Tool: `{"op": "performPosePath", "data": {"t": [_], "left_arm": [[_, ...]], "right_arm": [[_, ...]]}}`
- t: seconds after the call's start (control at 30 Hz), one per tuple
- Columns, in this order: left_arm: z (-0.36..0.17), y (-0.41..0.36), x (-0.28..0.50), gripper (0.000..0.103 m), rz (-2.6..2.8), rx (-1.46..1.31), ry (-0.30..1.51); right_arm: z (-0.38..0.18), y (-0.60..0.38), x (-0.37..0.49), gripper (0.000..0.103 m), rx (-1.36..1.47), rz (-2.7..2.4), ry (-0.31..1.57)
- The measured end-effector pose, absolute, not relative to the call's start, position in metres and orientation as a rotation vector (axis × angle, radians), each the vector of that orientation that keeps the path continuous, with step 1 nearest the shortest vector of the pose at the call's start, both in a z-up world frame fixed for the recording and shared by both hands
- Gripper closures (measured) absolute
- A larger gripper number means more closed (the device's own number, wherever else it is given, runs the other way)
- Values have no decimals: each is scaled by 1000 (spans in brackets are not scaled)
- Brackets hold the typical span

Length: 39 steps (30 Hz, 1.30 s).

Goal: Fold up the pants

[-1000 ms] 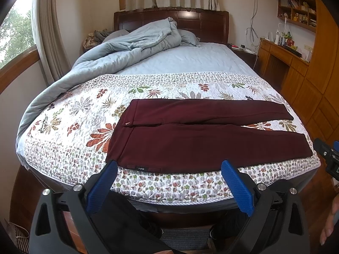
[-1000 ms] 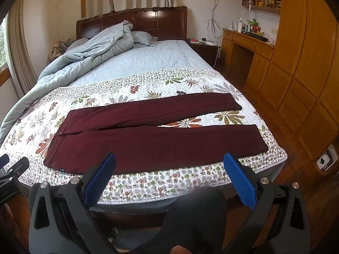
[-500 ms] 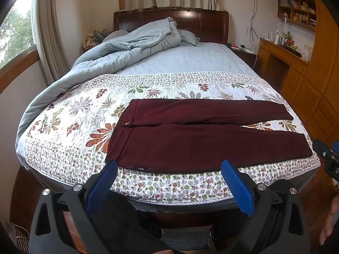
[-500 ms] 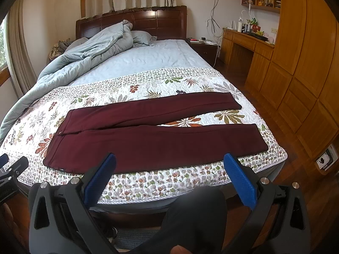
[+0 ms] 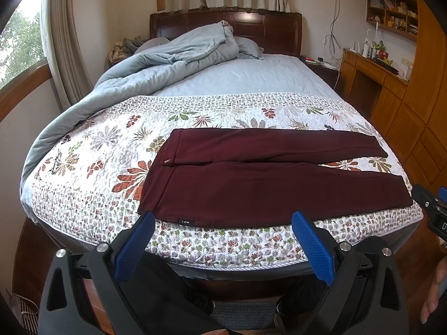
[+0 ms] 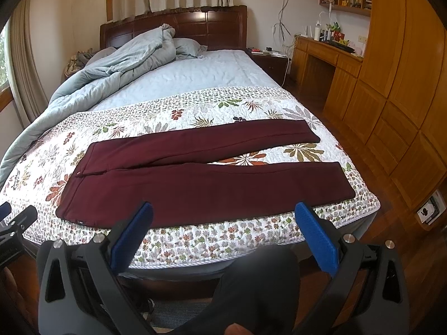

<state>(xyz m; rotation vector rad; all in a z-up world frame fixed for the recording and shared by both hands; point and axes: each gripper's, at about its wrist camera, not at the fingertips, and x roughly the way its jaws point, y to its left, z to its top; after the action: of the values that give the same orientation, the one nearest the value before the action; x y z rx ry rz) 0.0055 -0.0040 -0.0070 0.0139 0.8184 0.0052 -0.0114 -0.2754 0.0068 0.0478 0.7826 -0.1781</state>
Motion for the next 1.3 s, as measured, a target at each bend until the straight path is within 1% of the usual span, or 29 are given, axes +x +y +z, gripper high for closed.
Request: {"op": "performPosePath", "data": {"t": [0.63,0.73,0.8,0.83,0.9,0.93,0.97,1.13,1.2,1.3], "left_arm": [[-16,-1,16,4,-3,35,830],[-38,2,32,4,-81,85,885],[-61,17,49,4,-221,50,971],[-70,27,56,4,-256,25,998],[-86,52,71,4,-305,-8,1031],[-93,59,78,4,-308,-2,1048],[-103,71,90,4,-313,12,1078],[-142,131,153,4,-310,-34,1253],[-141,155,185,4,-308,-75,1253],[-131,189,251,4,-332,-95,1152]], "right_arm": [[2,-276,-4,2,43,-178,798],[-4,-278,6,2,38,-105,803],[-3,-283,12,2,70,26,767],[-3,-287,15,2,65,101,688],[-10,-286,25,2,-23,107,663],[-26,-283,42,2,-109,86,744],[-36,-285,50,2,-124,83,785],[-60,-291,83,2,-108,129,857],[-67,-293,99,2,-100,174,876],[-80,-300,124,2,-40,256,917]]}}
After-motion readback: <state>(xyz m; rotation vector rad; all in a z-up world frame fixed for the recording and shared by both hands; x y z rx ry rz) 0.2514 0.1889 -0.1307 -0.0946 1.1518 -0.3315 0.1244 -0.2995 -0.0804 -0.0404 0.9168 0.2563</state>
